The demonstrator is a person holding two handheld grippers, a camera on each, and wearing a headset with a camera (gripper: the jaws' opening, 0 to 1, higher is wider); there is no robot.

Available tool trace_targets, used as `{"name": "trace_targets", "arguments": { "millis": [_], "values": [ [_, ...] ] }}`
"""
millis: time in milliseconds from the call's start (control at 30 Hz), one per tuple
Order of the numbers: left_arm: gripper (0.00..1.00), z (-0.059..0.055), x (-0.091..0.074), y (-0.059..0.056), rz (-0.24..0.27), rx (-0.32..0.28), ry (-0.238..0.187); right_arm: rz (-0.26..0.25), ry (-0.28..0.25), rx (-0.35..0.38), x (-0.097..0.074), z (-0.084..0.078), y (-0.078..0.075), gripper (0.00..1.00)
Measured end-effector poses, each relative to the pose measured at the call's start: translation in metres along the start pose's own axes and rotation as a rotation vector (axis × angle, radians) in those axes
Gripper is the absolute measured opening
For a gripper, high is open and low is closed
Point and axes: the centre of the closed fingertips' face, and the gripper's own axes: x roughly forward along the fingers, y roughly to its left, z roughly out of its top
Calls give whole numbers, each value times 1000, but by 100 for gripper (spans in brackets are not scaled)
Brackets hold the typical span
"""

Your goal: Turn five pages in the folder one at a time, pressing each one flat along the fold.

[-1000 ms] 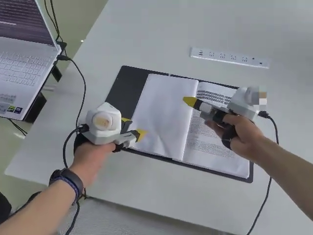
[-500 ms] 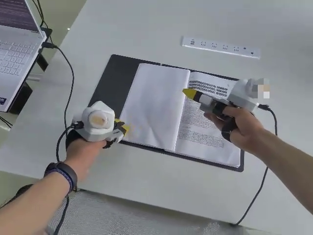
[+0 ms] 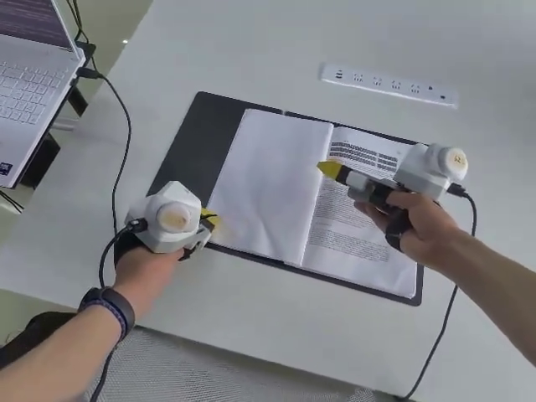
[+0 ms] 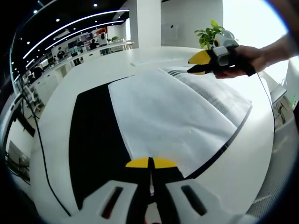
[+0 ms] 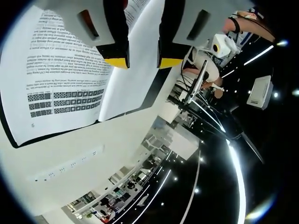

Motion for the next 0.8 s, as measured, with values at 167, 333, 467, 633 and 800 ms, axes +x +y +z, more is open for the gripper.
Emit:
{"name": "trace_targets", "arguments": {
  "millis": [167,333,467,633,800],
  "values": [
    [0,4,-6,-3,0,-5,2,-2,-16,6,6,6,-1,18],
    [0,6,-9,-5,3,-15,2,-10,-15,43,18,2,-11,12],
    [0,7,-11,-6,0,-14,8,-2,6,51,29,-7,-13,9],
    [0,9,-12,-6,-2,-16,25,-5,14,70,34,-11,-18,1],
    [0,9,-11,-6,-1,-10,31,23,15,78,35,-10,-24,0]
  ]
}}
